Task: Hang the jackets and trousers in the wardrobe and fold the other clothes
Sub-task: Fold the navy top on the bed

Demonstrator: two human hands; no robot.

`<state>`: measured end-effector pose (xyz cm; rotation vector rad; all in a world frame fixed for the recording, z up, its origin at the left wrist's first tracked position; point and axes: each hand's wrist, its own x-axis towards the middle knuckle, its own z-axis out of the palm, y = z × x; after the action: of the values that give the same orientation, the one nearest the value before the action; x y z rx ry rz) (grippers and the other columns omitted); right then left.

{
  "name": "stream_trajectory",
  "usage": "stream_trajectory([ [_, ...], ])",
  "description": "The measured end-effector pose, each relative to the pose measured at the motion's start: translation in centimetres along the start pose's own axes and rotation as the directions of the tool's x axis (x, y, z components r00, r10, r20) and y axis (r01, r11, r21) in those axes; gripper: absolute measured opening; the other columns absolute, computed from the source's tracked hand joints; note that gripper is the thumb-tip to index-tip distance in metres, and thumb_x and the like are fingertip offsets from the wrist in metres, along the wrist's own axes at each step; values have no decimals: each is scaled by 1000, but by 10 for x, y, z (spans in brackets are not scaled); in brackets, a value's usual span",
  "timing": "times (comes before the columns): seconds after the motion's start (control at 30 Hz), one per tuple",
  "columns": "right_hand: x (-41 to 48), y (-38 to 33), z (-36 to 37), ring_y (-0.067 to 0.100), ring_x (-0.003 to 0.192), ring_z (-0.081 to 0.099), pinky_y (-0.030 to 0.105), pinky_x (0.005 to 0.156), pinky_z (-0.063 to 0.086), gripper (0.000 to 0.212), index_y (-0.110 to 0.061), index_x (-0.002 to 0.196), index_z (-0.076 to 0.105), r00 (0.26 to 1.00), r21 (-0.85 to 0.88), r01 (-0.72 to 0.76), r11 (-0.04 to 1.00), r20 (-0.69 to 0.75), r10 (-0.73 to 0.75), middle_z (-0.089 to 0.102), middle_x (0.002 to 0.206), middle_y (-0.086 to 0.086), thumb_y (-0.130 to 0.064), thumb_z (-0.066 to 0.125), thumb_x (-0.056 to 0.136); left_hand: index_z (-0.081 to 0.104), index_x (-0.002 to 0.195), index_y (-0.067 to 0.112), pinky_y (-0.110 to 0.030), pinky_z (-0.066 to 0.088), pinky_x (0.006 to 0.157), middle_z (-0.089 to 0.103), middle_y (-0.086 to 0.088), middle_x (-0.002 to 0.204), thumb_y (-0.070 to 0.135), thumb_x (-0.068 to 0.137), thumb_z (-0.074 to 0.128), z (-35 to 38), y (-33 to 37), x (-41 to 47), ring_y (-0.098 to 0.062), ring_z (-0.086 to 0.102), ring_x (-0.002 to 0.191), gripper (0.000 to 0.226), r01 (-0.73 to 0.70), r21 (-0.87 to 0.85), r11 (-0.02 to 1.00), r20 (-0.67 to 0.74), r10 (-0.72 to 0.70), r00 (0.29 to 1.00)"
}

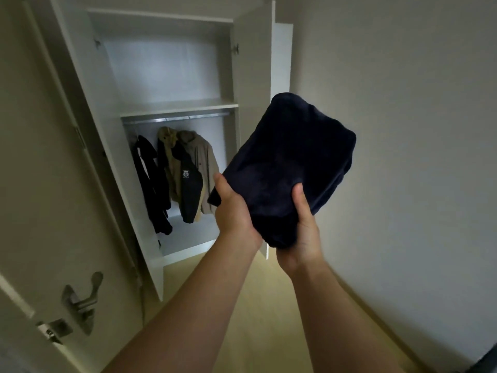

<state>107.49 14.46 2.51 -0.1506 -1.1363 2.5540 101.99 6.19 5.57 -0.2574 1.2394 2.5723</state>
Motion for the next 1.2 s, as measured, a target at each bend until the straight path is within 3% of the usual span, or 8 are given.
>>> stream_trajectory([
  [0.2,83,19,0,17,110,71,42,82,61,81,-50,135,53,996,-99,3,995,-84,-11,69,127,-15,-71,84,63,65,103,41,-40,57,69,73,3,104,93,69,47,8,4,81,-27,69,94,64,-54,25,998,-119,57,991],
  [0.33,153,26,1,16,111,70,42,88,60,77,-48,133,55,999,-134,9,991,-47,-15,69,127,-14,-73,82,66,66,102,36,-46,58,86,73,0,106,92,68,48,24,15,142,-28,70,96,68,-117,23,993,-175,119,977],
  [0.5,245,32,26,17,114,69,43,93,59,81,-47,138,51,998,-192,-9,981,52,20,67,129,-14,-73,79,68,65,96,33,-33,60,60,73,2,99,91,68,56,39,51,213,-24,71,90,66,-216,29,976,-240,216,946],
  [0.63,317,43,52,14,110,70,39,87,60,76,-46,135,54,992,-205,-13,979,119,38,69,126,-14,-67,84,69,60,131,30,-35,61,81,70,6,119,97,45,65,34,87,264,-17,70,102,109,-378,112,919,-287,394,873],
  [0.73,371,59,75,18,114,68,41,87,60,83,-44,141,50,977,-201,-61,978,189,100,67,130,-12,-65,85,68,72,112,35,-24,60,67,76,7,106,98,41,64,20,117,306,-14,73,93,96,-491,254,833,-221,544,809],
  [0.87,449,91,111,22,118,66,49,98,55,90,-41,141,51,959,-233,-113,966,228,167,67,130,-9,-69,86,63,66,113,22,-40,60,82,73,-4,107,97,38,66,-6,163,377,-24,71,98,106,-524,407,748,-235,640,732],
  [1.03,553,138,171,23,119,64,51,104,51,92,-39,139,52,971,-321,-15,947,220,90,65,130,-9,-76,82,61,59,99,27,-6,46,49,67,5,98,82,56,69,-31,227,485,-7,66,83,69,-560,447,697,-267,702,661],
  [1.2,654,168,235,21,111,66,51,97,55,91,-37,127,51,988,-450,70,890,153,-1,65,123,-11,-88,73,56,58,96,22,-15,48,58,65,3,95,68,76,71,-38,291,594,-9,65,83,51,-567,456,686,-311,720,620],
])
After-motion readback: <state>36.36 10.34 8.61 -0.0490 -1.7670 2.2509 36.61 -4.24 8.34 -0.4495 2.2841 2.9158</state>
